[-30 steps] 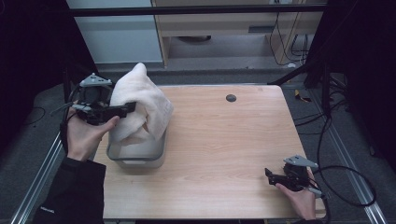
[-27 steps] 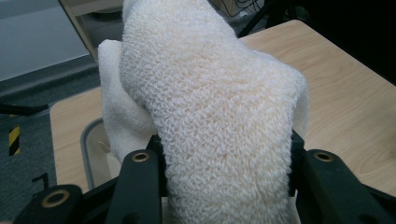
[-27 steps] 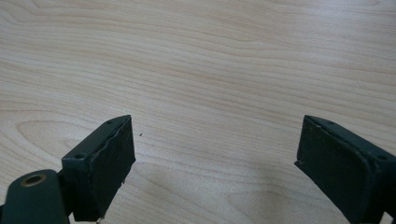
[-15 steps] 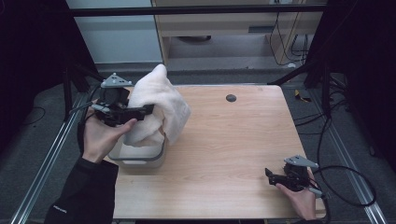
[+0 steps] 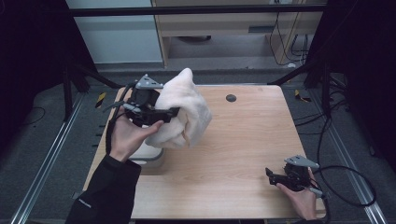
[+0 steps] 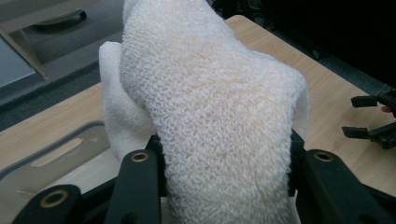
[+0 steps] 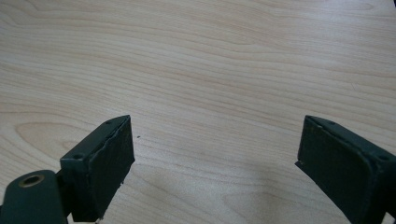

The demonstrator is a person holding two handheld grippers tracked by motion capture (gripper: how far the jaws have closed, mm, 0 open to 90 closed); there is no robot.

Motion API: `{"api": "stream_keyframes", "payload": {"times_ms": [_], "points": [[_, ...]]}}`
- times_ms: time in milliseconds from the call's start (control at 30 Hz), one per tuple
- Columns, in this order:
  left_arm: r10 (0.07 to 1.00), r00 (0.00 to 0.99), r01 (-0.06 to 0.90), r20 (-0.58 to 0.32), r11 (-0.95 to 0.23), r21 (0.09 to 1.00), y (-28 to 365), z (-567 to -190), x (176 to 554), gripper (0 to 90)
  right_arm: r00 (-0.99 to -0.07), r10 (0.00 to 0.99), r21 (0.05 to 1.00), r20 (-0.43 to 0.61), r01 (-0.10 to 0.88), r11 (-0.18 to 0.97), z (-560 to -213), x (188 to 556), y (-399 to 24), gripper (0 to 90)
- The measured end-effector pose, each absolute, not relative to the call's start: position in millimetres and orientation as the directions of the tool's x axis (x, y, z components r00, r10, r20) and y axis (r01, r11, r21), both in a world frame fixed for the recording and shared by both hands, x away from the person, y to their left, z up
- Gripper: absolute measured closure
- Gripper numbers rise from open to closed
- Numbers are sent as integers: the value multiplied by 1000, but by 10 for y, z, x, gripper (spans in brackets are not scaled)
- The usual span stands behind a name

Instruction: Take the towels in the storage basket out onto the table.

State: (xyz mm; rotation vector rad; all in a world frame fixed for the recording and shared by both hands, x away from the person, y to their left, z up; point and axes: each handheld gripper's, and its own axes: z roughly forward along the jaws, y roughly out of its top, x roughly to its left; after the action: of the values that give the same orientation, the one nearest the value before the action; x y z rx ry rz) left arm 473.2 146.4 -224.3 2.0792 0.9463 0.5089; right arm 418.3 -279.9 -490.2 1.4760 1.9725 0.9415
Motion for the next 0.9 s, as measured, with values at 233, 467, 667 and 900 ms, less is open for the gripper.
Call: {"api": "stream_keyframes", "payload": {"times_ms": [233,467,667,900], "points": [[737,675,457,12,-431,778,1202,-2406,4818,555,-291,957,779,0,600,183,-4905,4184,-2809,105],[721,693,462,8,-453,762,1006,-2572,4896,554,-293,956,778,-3,600,186,-4909,4186,-2808,106],[716,698,480,-4,-464,744,890,-2734,4969,554,-295,955,778,-7,599,190,-4912,4186,-2810,106],[719,695,499,-18,-464,732,798,-2940,5043,553,-297,955,779,-9,597,193,-4916,4187,-2807,109]]}}
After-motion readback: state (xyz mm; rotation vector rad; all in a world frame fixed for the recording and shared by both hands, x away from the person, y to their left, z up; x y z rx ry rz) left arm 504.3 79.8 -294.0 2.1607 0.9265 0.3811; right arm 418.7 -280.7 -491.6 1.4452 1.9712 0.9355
